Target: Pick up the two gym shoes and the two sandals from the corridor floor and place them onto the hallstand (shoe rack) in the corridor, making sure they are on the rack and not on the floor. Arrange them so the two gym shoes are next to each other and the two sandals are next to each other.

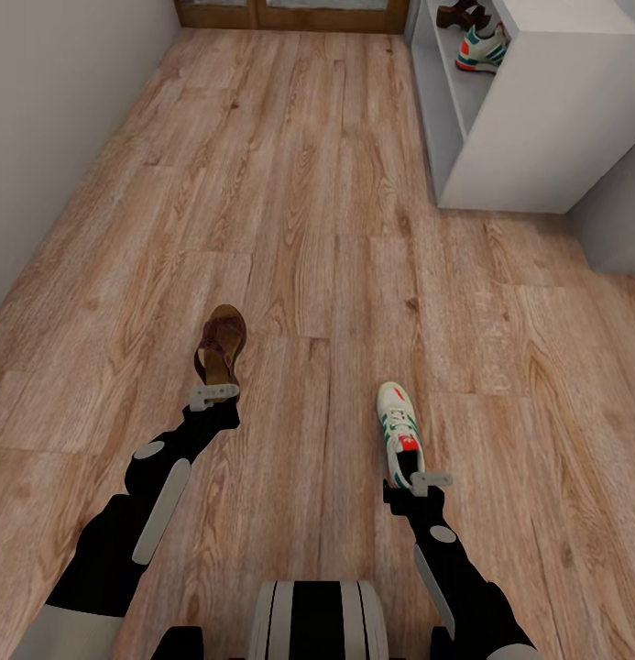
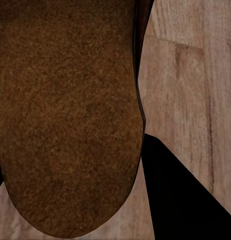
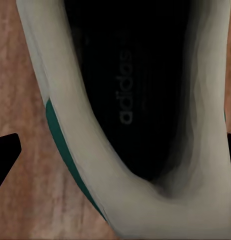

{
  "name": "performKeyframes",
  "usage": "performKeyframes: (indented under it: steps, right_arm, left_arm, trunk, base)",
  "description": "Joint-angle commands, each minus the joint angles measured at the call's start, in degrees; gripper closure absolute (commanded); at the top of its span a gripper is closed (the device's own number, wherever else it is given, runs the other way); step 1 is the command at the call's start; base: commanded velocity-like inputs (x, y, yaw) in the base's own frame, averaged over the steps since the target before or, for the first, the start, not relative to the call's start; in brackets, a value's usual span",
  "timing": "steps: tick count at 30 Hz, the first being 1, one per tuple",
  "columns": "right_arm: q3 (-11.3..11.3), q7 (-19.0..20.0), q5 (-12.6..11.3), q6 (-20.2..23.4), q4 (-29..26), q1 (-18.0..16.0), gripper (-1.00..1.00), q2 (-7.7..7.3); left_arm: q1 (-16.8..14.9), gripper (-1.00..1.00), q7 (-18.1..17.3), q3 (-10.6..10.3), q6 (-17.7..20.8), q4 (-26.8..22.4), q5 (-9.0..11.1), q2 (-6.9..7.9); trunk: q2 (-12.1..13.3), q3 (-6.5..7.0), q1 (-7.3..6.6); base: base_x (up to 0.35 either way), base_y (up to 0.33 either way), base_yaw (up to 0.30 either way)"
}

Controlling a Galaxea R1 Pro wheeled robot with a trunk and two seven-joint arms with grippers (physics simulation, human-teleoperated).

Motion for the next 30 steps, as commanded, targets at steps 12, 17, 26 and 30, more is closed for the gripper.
performKeyframes:
  steps: [12,17,26,30]
  right_arm:
    - [0.2,-0.3,0.0,0.4,-0.1,0.0,1.00,-0.06]
    - [0.2,-0.3,0.0,0.4,-0.2,0.0,1.00,-0.08]
    - [0.2,-0.3,0.0,0.4,-0.1,0.0,1.00,-0.09]
    - [0.2,-0.3,0.0,0.4,-0.1,0.0,1.00,-0.09]
  left_arm:
    - [0.0,1.00,0.4,-0.1,0.3,-0.1,0.4,0.06]
    - [0.0,1.00,0.4,-0.1,0.2,-0.1,0.4,0.06]
    - [0.0,1.00,0.4,-0.1,0.3,-0.2,0.5,0.06]
    - [0.0,1.00,0.4,0.0,0.3,-0.1,0.5,0.11]
  trunk:
    - [0.0,-0.03,-0.01]
    - [0.0,-0.03,-0.01]
    - [0.0,-0.03,-0.01]
    - [0.0,0.85,-0.11]
  base:
    - [0.003,0.000,0.000]
    - [0.000,0.000,0.000]
    - [0.000,0.000,0.000]
    - [0.000,0.000,0.000]
